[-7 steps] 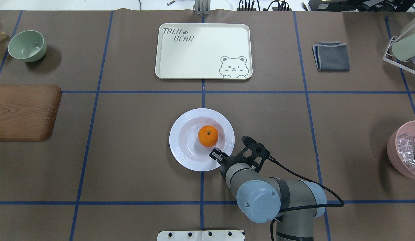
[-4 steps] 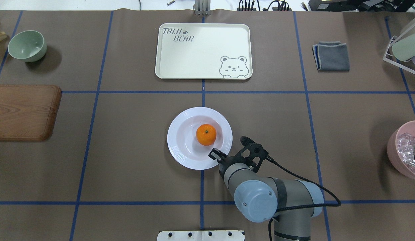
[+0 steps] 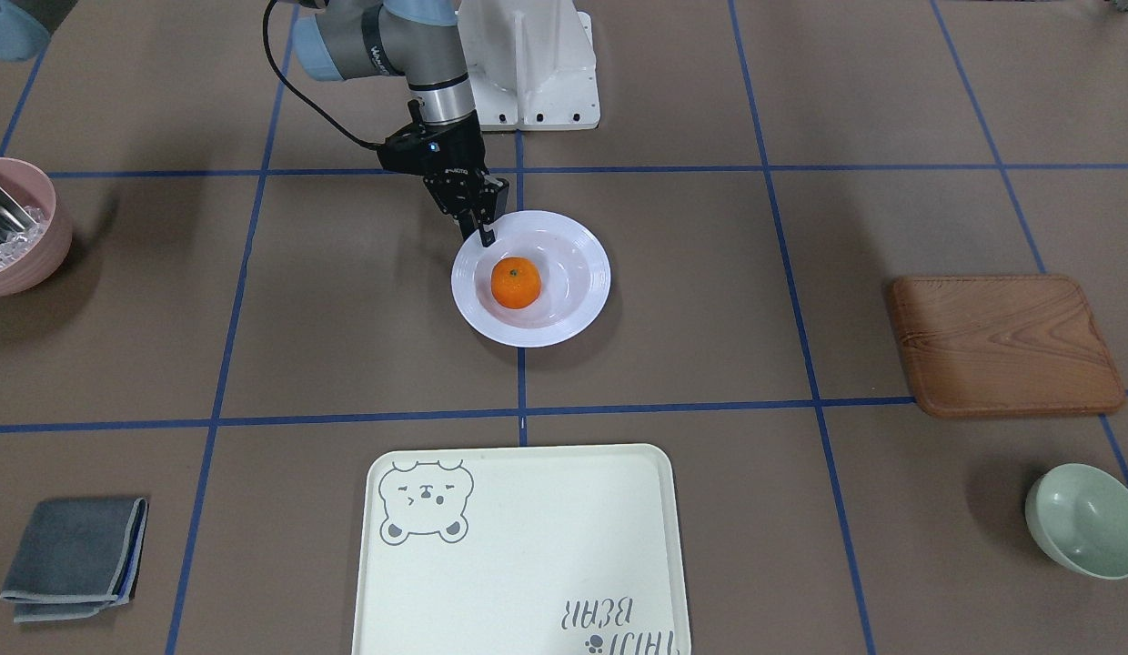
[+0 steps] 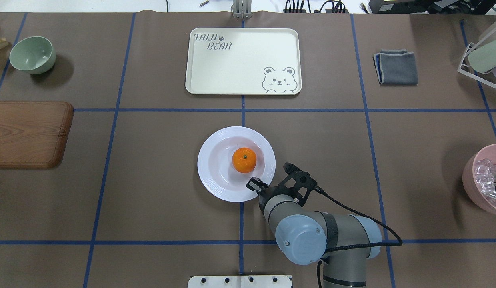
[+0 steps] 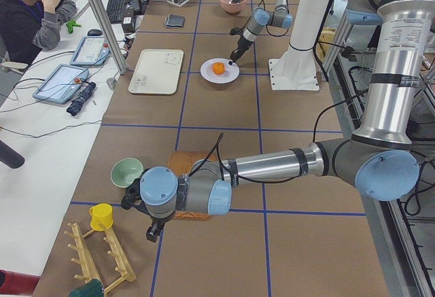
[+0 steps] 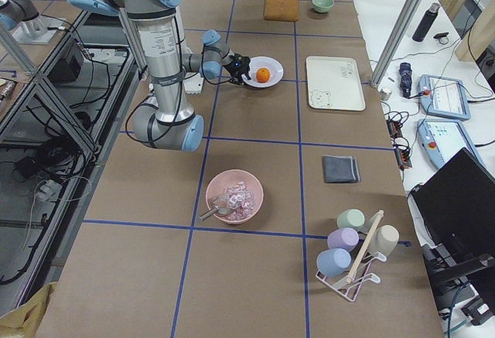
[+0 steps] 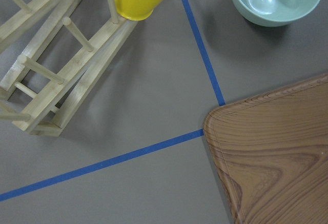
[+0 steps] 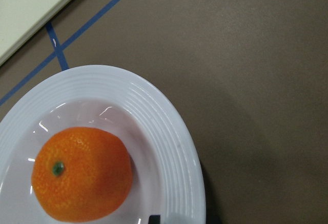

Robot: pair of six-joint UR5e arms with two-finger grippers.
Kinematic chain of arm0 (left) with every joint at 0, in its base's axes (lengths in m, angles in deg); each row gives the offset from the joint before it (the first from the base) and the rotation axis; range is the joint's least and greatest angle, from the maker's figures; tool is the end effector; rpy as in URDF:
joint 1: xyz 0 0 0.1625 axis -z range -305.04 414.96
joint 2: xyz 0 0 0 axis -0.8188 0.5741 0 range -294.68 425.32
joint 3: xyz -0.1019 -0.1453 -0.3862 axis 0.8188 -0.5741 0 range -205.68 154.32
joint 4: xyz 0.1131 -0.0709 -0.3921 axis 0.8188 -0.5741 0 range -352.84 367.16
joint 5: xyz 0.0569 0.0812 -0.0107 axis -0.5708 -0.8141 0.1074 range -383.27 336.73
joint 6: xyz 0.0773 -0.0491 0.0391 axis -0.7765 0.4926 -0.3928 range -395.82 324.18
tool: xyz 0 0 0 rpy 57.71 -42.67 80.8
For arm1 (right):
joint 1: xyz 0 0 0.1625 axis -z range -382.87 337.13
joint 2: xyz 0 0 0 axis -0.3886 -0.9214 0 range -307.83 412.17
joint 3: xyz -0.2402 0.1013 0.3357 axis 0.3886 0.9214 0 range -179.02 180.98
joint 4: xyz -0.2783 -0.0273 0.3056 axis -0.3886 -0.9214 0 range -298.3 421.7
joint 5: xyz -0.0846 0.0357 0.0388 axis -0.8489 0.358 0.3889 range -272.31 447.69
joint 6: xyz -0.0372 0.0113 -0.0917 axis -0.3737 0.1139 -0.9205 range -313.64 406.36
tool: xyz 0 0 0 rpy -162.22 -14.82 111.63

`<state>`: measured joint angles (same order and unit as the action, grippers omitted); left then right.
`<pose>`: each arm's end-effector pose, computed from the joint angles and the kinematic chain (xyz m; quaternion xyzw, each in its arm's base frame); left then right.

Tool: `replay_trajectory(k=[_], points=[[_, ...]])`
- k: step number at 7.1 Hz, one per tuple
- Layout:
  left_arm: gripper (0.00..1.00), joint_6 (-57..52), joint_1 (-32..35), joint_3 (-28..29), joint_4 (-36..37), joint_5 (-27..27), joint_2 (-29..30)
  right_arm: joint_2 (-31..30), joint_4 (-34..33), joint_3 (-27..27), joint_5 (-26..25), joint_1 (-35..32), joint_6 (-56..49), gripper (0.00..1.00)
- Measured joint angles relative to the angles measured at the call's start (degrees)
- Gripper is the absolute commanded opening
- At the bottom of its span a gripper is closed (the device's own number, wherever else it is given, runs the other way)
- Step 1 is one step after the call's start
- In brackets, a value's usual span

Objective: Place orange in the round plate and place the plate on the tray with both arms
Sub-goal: 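Lift the plate with the orange and carry it toward the cream tray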

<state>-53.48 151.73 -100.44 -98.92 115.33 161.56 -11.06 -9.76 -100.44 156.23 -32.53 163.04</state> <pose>-0.1219 -0.5299 0.6995 0.1420 0.3895 0.1117 0.9031 -0.5944 -0.2734 0.2670 0.0930 -0.4860 0.3537 0.7938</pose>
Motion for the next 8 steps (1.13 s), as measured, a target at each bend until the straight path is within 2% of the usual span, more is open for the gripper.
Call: replay_trajectory(k=[4,8], points=[[0.99,0.0,0.0,-0.02,-0.26,0.0,0.0,0.29,0.26,-0.08,-0.72,-0.22,0.57,0.0],[0.99,0.0,0.0,-0.36,-0.95,0.08,-0.48,0.26,5.02,-1.7,-0.78,-4.54,7.41,0.0]])
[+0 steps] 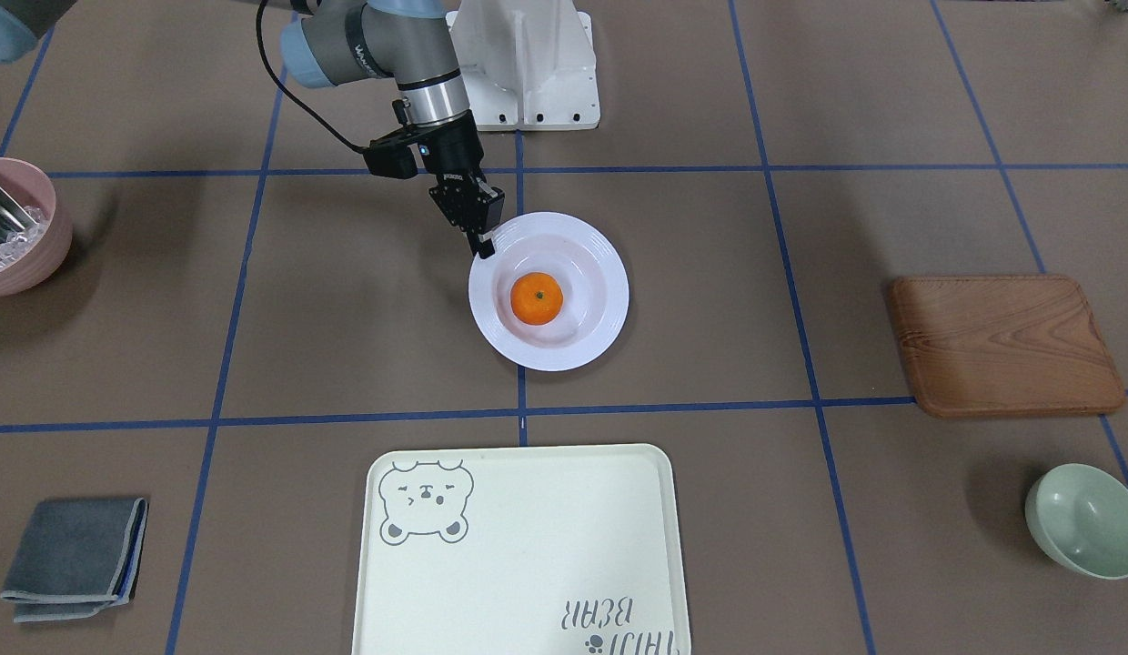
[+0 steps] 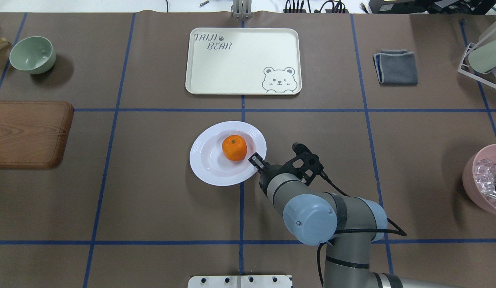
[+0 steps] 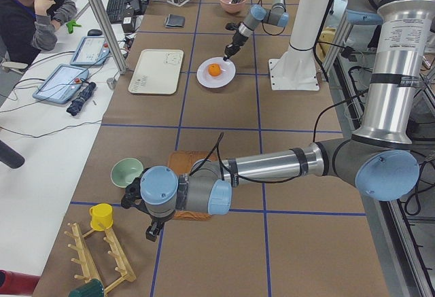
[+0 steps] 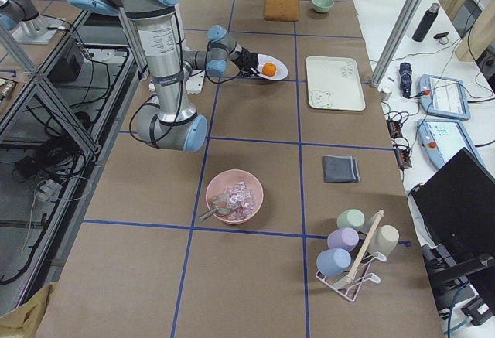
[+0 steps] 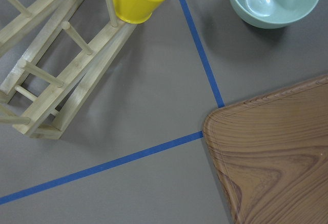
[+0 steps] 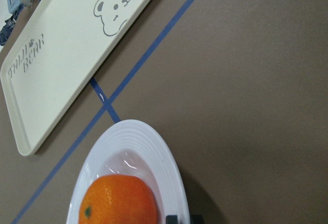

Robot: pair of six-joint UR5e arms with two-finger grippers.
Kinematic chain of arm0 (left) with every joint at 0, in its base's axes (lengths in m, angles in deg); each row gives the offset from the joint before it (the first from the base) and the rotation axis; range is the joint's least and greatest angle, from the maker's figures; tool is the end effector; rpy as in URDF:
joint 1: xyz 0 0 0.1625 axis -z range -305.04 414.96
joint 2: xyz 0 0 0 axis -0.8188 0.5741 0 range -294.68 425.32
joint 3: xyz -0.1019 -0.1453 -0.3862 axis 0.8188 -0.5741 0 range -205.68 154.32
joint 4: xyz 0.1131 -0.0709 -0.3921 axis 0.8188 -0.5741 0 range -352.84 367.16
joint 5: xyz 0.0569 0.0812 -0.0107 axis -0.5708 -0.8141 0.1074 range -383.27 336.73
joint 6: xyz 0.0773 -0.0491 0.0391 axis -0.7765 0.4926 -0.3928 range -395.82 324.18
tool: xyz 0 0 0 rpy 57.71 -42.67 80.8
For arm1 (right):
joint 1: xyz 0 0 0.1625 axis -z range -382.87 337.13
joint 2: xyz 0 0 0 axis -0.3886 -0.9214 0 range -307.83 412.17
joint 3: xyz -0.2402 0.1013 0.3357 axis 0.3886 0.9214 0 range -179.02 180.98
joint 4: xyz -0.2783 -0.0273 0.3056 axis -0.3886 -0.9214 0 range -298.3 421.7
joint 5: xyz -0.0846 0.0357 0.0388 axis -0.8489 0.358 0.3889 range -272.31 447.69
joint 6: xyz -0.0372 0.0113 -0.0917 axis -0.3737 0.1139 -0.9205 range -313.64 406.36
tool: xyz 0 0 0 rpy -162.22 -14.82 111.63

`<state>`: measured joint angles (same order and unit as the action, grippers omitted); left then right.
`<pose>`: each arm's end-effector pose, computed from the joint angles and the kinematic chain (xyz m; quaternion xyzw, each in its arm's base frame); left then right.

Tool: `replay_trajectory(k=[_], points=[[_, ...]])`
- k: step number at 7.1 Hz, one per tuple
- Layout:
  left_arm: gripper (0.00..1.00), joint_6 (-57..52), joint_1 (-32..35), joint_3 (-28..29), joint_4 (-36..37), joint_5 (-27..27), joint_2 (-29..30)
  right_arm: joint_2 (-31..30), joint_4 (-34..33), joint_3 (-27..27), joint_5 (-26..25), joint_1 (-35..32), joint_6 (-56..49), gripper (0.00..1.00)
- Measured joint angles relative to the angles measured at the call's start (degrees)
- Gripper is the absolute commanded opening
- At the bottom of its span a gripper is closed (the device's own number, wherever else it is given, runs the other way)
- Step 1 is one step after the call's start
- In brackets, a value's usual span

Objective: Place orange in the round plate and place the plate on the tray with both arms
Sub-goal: 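Lift the plate with the orange and carry it toward the cream tray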

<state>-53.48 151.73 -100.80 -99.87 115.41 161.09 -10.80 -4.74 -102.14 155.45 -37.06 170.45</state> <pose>-0.1214 -0.5271 0.6989 0.1486 0.3886 0.1147 0.9021 -0.5589 -0.3177 0.2397 0.0719 -0.5385 0.4337 0.7189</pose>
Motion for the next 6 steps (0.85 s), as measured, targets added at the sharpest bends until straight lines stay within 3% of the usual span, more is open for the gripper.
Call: replay_trajectory(k=[6], points=[[0.99,0.0,0.0,-0.54,-0.28,0.01,-0.32,-0.42,3.53,-1.54,0.25,-5.51,4.94,0.0]])
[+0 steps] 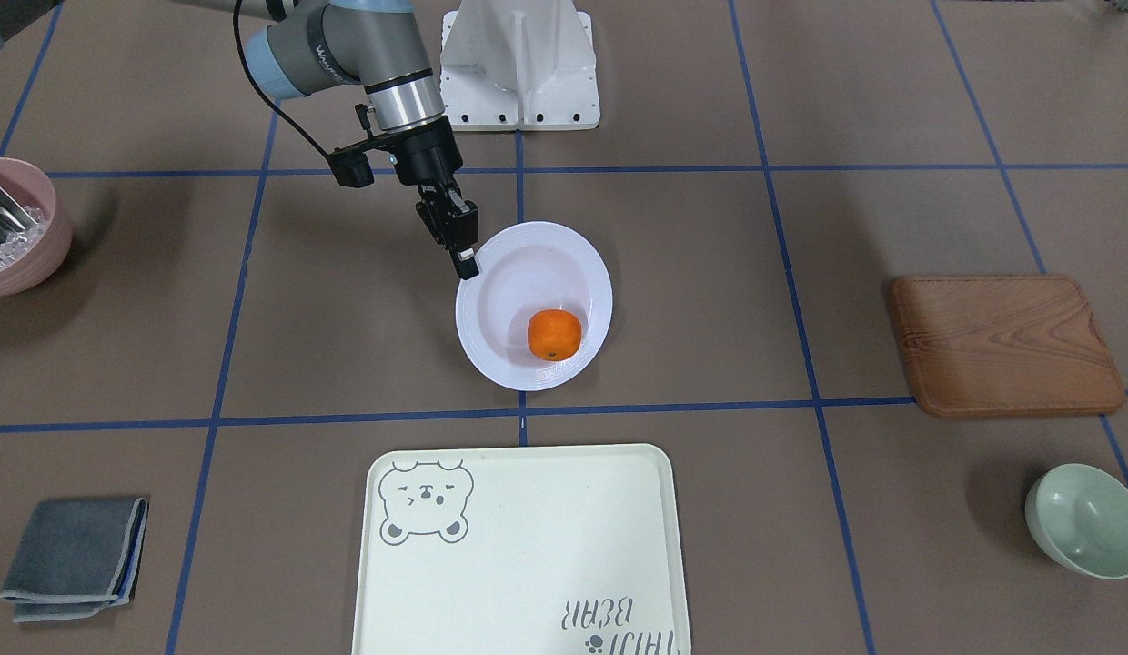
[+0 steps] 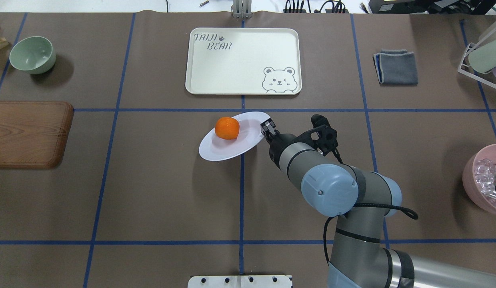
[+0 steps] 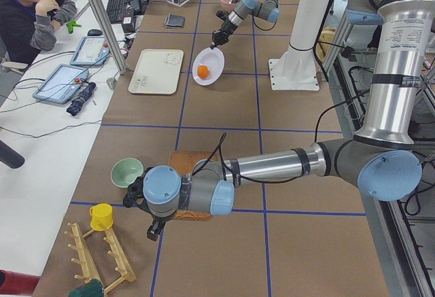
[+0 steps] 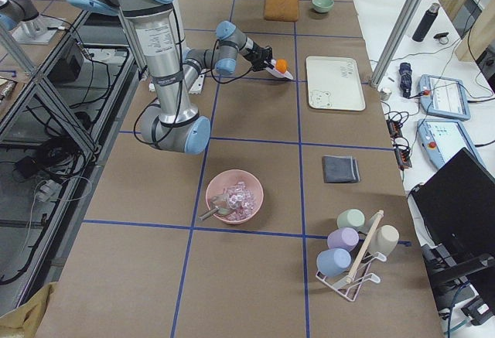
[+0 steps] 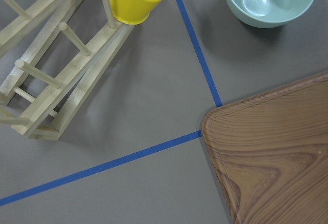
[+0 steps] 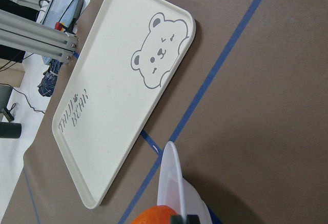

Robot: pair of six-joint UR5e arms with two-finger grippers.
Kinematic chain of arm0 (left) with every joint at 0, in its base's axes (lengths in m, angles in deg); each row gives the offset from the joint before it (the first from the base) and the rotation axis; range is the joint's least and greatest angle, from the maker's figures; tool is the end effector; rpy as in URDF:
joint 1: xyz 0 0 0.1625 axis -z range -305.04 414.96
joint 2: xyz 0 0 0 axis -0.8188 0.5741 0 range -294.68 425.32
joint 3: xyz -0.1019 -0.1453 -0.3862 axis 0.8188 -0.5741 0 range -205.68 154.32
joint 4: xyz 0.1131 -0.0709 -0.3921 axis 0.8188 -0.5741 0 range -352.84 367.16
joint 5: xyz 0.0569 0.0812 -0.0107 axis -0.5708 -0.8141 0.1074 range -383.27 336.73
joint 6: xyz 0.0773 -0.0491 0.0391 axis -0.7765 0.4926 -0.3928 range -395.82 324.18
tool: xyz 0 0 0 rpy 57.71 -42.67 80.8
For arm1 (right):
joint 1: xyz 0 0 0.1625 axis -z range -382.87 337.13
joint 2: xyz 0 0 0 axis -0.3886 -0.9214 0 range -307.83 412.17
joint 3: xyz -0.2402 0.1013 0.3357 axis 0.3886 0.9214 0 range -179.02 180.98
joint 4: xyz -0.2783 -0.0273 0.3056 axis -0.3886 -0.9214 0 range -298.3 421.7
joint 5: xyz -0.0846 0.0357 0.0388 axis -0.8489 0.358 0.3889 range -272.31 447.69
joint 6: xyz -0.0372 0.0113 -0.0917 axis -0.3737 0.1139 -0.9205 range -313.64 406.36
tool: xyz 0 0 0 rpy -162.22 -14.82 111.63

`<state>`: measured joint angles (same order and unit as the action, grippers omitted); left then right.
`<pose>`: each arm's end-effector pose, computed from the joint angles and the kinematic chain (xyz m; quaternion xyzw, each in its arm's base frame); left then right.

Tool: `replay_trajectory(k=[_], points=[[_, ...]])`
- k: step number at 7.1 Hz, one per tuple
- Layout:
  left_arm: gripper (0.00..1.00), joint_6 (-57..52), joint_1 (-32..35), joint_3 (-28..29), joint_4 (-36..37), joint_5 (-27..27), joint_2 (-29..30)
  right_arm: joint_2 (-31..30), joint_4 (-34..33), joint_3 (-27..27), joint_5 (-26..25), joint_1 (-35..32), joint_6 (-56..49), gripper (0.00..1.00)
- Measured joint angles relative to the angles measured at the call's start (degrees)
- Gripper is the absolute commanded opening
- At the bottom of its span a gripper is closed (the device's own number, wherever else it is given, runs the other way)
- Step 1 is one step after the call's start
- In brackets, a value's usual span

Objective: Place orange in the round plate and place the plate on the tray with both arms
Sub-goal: 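Lift the plate with the orange and carry it toward the cream tray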

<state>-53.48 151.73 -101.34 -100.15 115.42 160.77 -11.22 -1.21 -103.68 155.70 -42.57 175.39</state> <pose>-0.1212 -0.5254 0.6967 0.1524 0.3877 0.1164 0.9016 -0.5147 -0.3655 0.2252 0.0630 -0.5702 0.4916 0.6551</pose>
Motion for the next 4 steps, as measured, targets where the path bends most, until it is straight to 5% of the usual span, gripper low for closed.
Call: replay_trajectory(k=[4], points=[[0.99,0.12,0.0,0.12,-0.86,0.0,0.0,0.18,2.47,-1.01,0.42,-2.61,0.17,0.0]])
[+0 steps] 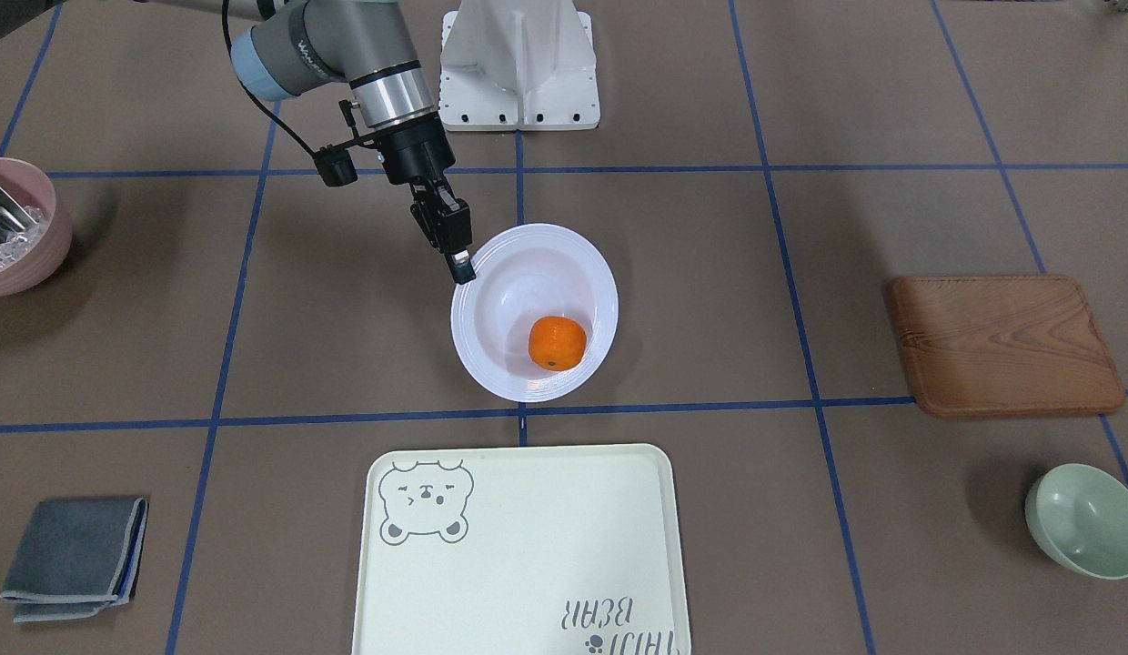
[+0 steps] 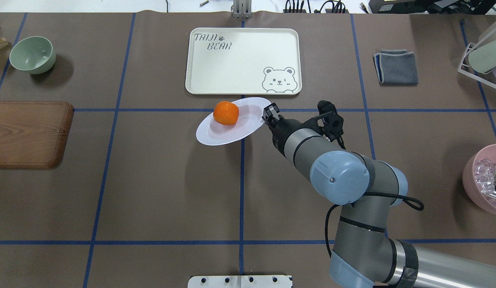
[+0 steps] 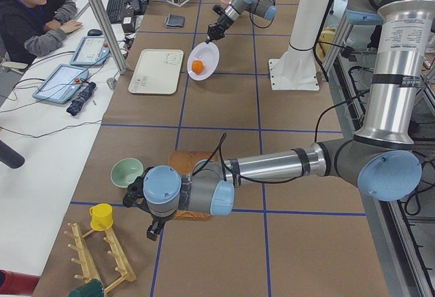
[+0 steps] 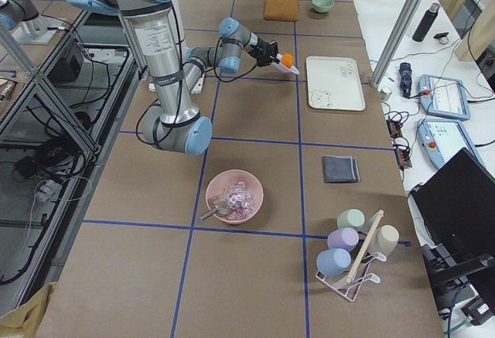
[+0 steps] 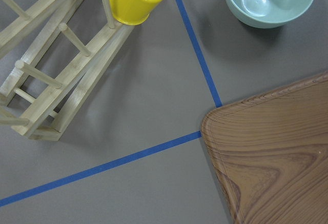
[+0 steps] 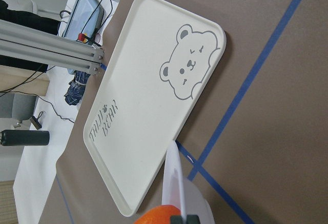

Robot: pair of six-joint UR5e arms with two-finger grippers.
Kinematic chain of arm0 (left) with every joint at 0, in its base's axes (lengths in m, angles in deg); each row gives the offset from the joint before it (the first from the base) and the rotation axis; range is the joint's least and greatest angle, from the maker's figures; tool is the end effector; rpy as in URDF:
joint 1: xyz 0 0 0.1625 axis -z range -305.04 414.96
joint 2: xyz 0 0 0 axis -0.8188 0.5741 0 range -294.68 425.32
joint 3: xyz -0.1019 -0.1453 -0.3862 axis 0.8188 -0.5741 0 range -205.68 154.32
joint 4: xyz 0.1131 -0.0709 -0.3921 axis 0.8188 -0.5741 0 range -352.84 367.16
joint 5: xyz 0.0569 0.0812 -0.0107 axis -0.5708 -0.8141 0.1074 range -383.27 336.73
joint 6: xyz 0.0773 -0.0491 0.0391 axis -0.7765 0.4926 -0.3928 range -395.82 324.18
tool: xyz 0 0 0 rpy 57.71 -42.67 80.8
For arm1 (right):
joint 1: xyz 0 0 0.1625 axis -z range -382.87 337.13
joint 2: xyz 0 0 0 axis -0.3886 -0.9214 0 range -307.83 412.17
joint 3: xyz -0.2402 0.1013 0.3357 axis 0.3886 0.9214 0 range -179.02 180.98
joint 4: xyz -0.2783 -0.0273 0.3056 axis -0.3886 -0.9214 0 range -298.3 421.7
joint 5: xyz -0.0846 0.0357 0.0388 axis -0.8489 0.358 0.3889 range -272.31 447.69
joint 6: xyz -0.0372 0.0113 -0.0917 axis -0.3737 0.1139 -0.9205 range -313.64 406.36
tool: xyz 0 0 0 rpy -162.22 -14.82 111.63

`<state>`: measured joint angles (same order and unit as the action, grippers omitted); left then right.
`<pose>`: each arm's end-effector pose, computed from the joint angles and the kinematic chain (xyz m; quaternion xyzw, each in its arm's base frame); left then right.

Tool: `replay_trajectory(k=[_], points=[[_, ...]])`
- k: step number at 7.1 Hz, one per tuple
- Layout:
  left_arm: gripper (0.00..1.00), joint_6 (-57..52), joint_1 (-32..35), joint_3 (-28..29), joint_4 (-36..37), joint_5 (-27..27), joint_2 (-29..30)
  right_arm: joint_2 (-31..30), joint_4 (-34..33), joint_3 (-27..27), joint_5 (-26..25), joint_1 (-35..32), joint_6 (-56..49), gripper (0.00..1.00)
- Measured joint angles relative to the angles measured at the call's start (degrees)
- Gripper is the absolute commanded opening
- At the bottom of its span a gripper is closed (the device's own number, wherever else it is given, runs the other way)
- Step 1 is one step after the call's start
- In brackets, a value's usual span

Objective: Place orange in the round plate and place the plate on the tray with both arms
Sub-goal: 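Lift the plate with the orange and carry it toward the cream tray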

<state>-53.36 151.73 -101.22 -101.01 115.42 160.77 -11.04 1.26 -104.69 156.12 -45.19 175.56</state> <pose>-0.1213 -0.5259 0.6961 0.1577 0.3864 0.1181 0.9010 -0.4903 -0.3850 0.2110 0.0650 -0.5936 0.5009 0.6265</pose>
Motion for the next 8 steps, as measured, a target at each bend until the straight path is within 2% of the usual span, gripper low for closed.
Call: replay_trajectory(k=[2,4,6,8], points=[[0.99,0.25,0.01,-0.01,-0.19,0.0,-0.03,0.36,-0.26,0.59,2.59,-4.02,-0.34,0.0],[0.99,0.23,0.06,-0.67,-0.25,0.04,-1.0,4.2,-0.37,6.33,5.86,-8.96,-0.65,0.0],[0.99,0.36,0.01,-2.36,-0.28,0.01,-2.59,12.06,-0.35,17.42,7.77,-13.11,-0.58,0.0],[0.99,0.4,0.0,-2.71,-0.28,0.0,-3.01,21.67,-0.06,30.75,8.76,-15.92,0.22,0.0]])
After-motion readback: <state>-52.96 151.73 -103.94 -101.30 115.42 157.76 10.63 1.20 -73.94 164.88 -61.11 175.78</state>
